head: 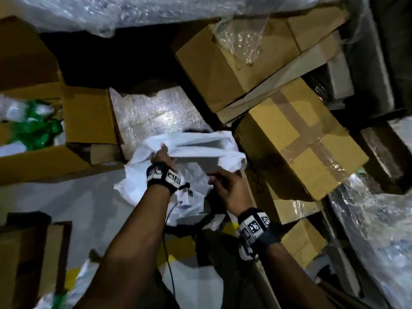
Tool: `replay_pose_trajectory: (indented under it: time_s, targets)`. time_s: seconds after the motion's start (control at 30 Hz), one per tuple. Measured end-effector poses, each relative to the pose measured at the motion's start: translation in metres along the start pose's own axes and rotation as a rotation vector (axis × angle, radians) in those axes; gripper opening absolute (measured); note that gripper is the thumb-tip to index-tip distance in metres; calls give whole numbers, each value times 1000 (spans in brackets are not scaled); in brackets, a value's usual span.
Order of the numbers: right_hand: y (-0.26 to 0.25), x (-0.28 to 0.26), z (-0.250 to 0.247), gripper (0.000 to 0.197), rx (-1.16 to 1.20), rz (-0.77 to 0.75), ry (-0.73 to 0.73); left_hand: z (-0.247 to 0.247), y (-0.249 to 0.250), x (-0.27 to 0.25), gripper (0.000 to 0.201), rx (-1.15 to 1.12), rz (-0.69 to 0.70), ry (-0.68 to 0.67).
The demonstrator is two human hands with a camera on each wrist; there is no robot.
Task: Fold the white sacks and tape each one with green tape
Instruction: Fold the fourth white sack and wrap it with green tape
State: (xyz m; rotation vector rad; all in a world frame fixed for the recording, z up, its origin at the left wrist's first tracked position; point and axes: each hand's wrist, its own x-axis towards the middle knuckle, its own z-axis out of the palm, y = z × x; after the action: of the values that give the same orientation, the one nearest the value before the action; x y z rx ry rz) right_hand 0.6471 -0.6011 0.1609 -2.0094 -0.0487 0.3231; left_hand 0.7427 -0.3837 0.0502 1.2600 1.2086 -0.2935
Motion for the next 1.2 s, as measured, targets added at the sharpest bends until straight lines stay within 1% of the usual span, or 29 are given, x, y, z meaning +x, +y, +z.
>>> replay_pose_trajectory:
  time_s: [0.03,0.07,0.1,0.13,0.17,0.2,0.23,0.3,0.33,0.37,0.4,0.43,0.47,0.5,0.53,0.57,0.63,0.67,0.7,0.73,0.77,0.8,0.83,0.87,0.93,0.97,1.07,1.13,1.2]
  targets:
    - [-3,-4,3,20,22,53,-18,-18,-12,9,58,-53,12,178]
    - [-6,-8,7,22,33,154,-13,-34,-6,8,58,-55,10,331]
    - [-12,-14,12,32,57,269,-2,-62,-10,4,55,-9,40,361]
    - [-9,-20,20,55,90,426,33,-81,-6,-26,49,-10,-24,323]
    - [-20,-28,27,80,143,584,80,-108,-9,-59,41,-120,-74,169]
    - [-12,-36,39,95,217,740,107,-128,-19,-80,46,-235,-112,237]
    - [-13,-47,51,97,350,870,160,-152,-20,-106,58,-361,-146,206]
    - [-21,-73,69,82,660,1038,319,-206,-31,-139,96,-404,-140,222]
    - [-24,-86,76,75,746,1071,402,-227,-43,-143,102,-347,-100,269]
    - [-29,-100,81,62,704,1080,443,-253,-48,-157,94,-314,-50,286]
    - [-39,-113,87,50,615,1060,466,-275,-55,-169,79,-263,4,310]
    - [-44,-123,95,52,524,1032,526,-302,-62,-177,62,-179,54,343]
    - [-51,-133,107,59,461,997,588,-331,-69,-185,46,-86,113,366]
    - [-61,-143,115,66,481,918,663,-362,-75,-191,34,-9,183,371]
    - [-69,-150,125,73,525,857,770,-392,-84,-190,29,80,256,367]
    - [-75,-158,135,74,526,859,801,-417,-93,-192,28,159,304,334]
    - [-84,-177,144,62,444,908,616,-458,-111,-192,26,291,315,270]
    - [-86,-187,147,62,373,886,488,-473,-118,-198,25,337,311,236]
    - [-89,-192,147,68,301,914,354,-486,-127,-201,26,374,291,211]
    - [-99,-198,147,73,302,925,343,-496,-136,-203,27,394,266,212]
    - [-107,-205,147,74,286,873,356,-506,-144,-207,31,411,234,216]
    - [-118,-211,147,69,154,794,290,-513,-151,-213,36,404,204,215]
    - [-125,-209,148,61,66,741,304,-520,-156,-220,36,374,179,206]
    - [-134,-211,148,49,-10,670,275,-524,-159,-231,32,326,158,192]
    - [-147,-213,148,27,-14,595,291,-531,-166,-248,29,172,98,157]
    - [-153,-215,150,24,2,546,295,-532,-170,-258,28,72,56,134]
    - [-175,-229,161,29,-1,384,289,-529,-187,-295,19,-169,-41,-22]
    - [-187,-243,165,36,-43,269,224,-527,-203,-317,27,-228,-84,-90]
    - [-200,-262,162,33,-74,185,186,-527,-223,-339,29,-273,-79,-145]
